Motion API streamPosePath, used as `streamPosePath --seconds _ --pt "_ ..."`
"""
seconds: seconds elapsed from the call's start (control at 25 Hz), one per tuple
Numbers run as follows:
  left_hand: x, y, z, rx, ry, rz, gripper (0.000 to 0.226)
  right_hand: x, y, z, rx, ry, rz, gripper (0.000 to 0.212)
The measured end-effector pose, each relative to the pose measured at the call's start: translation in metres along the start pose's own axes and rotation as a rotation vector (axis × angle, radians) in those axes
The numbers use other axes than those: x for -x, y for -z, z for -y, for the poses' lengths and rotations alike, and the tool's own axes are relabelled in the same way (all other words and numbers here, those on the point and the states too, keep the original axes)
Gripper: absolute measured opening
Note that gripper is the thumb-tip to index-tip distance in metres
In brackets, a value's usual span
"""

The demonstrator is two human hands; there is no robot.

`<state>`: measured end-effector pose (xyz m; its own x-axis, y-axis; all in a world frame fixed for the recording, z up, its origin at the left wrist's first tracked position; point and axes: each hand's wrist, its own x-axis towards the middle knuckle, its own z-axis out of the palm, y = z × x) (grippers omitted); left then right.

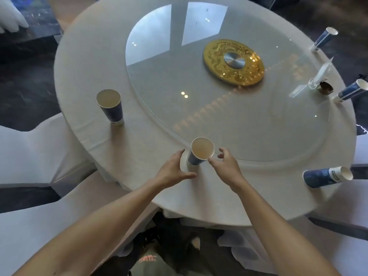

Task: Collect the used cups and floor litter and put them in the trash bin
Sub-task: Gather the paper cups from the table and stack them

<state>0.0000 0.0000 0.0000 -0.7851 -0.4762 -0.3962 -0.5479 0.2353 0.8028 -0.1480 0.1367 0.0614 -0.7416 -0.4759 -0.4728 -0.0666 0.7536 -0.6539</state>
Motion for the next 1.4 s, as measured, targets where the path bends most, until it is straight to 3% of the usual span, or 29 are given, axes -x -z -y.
streamPosePath --seconds 0.12,0.28,0.36,0.68,0.84,0.96,1.04,1.24,1.4 --pt "-0.013 -0.003 0.002 0.039 0.013 -0.029 0.116 -0.017 -0.006 -0.001 -0.087 -0.058 0.018 0.068" --pt "-0.017 -0.010 0.004 0.055 0.039 -0.046 0.116 -0.030 -0.010 -0.003 -0.121 -0.103 0.075 0.035" --pt "-0.014 -0.008 0.000 0.084 0.036 -0.084 0.111 -0.035 -0.010 0.003 -0.079 -0.069 0.127 0.029" --pt "0.008 0.018 -0.006 0.228 0.085 -0.364 0.076 -0.052 -0.012 0.076 0.104 0.159 0.497 0.023" --pt "0.036 0.035 0.015 0.269 0.202 -0.604 0.079 -0.059 -0.046 0.119 0.129 0.257 0.685 0.023" --pt "0.063 0.046 0.047 0.380 0.322 -0.758 0.086 -0.051 -0.086 0.142 0.193 0.316 0.738 0.041" --pt "0.077 0.058 0.066 0.444 0.365 -0.828 0.084 -0.049 -0.110 0.160 0.287 0.445 0.690 0.056" --pt "0.096 0.103 0.104 0.510 0.400 -0.894 0.069 -0.063 -0.175 0.227 0.517 0.842 0.392 0.080" --pt "0.102 0.127 0.128 0.534 0.393 -0.828 0.074 -0.084 -0.223 0.272 0.772 0.861 0.256 0.104"
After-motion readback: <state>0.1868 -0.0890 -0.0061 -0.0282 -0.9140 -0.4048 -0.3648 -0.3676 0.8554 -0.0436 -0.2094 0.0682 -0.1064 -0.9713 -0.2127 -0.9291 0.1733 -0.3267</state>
